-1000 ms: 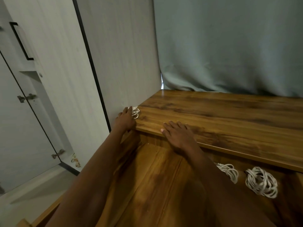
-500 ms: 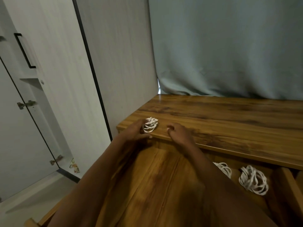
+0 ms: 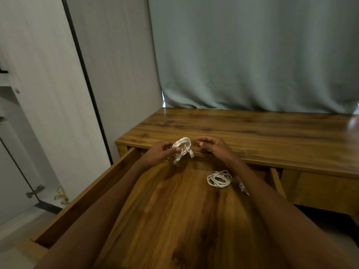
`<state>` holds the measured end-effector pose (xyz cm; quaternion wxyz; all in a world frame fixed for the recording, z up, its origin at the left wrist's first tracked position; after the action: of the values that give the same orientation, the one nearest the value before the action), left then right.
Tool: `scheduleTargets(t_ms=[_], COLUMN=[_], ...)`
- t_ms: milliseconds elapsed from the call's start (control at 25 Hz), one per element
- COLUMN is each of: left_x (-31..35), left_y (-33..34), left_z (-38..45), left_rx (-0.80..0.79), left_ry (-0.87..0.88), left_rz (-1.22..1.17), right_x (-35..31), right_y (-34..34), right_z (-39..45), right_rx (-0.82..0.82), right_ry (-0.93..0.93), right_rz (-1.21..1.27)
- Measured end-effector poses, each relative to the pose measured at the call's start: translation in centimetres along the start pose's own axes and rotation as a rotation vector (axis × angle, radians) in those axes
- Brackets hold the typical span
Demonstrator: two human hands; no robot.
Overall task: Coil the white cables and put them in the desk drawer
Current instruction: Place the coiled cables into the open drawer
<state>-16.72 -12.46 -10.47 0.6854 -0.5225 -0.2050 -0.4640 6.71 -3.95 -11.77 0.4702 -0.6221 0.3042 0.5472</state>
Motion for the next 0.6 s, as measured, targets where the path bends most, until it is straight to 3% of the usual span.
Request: scheduleTargets(t_ms=[120, 240, 480, 600], left_x=[0.7, 1.5, 3.2, 4.4], left_y=[3.2, 6.5, 11.7, 12.6], left_z=[-0.9, -1.6, -3.0, -3.7], left_rx=[-0.097, -0.151, -0.222, -0.307], left_ry=[-0.116, -0.195, -0.2, -0.212], left_rz=[-0.432, -0.63, -0.715, -0.564], right_x=[0.4, 1.7, 3.0, 2.2], right_y=[-2.1, -3.7, -6.8, -7.5], right_z=[-3.8, -6.5, -11.2, -14.1], right_rx=[-0.13, -0.193, -0.171, -0.17], right_ry=[0.093, 0.169, 0.229, 0.188], right_rz=[-0.007, 0.051, 0.056, -0.102])
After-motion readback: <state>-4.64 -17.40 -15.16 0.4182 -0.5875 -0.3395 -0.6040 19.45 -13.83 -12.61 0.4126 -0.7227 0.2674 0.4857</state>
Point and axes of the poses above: each hand's wrist, its own z-axis towards the middle knuckle, its own y-axis out of the palm, x = y × z, the point moved 2 cm from there along z, towards the middle knuckle, and after that the axes turned 10 degrees about y, right-handed, at the moved point
